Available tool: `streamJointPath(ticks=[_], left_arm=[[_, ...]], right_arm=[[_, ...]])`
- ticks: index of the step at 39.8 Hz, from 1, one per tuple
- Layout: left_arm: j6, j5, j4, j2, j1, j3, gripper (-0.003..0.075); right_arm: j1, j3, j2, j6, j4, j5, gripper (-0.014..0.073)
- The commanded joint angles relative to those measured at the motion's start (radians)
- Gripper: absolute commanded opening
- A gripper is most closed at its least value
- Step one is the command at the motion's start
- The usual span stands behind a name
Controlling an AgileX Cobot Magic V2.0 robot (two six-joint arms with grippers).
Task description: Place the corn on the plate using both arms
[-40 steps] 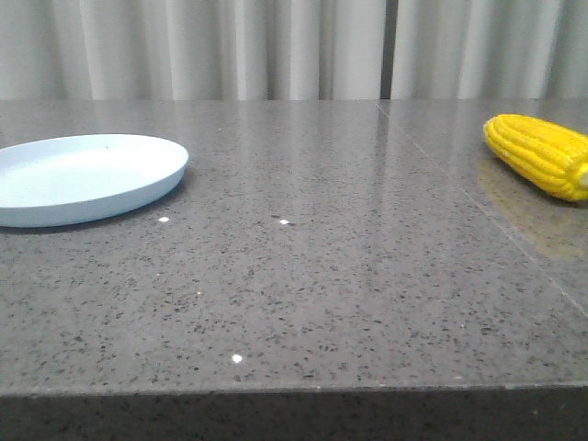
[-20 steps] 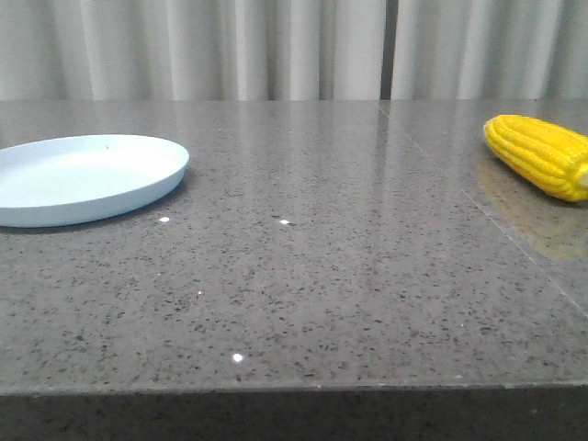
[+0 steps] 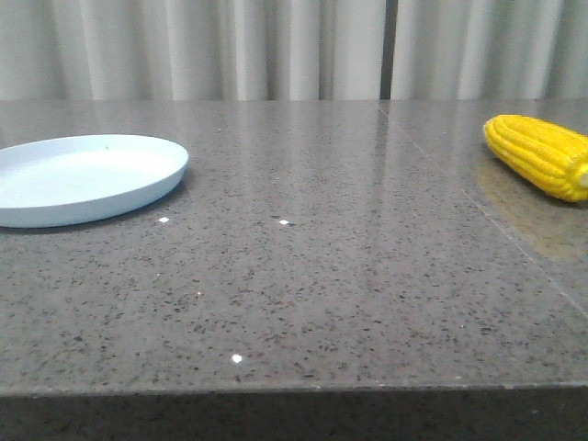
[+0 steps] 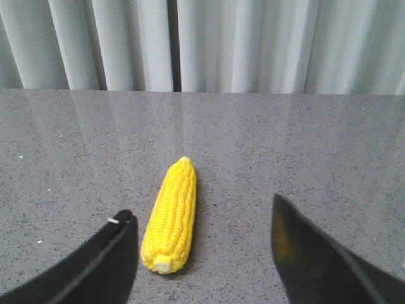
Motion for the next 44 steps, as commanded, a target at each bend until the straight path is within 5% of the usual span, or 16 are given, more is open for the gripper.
streamJointPath(ticks=[1,18,28,37,44], left_arm=[[-0.003,-0.083,-0.009,0.013,0.001,-0.036,0.0669],[-0.003,-0.124,-0.059,0.166,-0.018,-0.102,0.0617],[-0.005,0.127,-0.059,0.503,-0.141,-0.325,0.0617],[-0.034,0.438,-0.061,0.828,-0.146,-0.569,0.0617],[-0.034,0.479,-0.047,1.002,-0.146,-0.654,0.0617]], right_arm=[[-0.007,-0.036,0.013,-0.003,-0.003,-0.076,0.0519],[-0.007,-0.036,0.013,-0.003,-0.003,-0.074,0.0519],[-0.007,-0.036,0.013,-0.003,-0.003,-0.073,0.0519],[-0.007,-0.036,0.013,-0.003,-0.003,-0.07,0.0519],[-0.007,-0.036,0.013,-0.003,-0.003,-0.07,0.0519]])
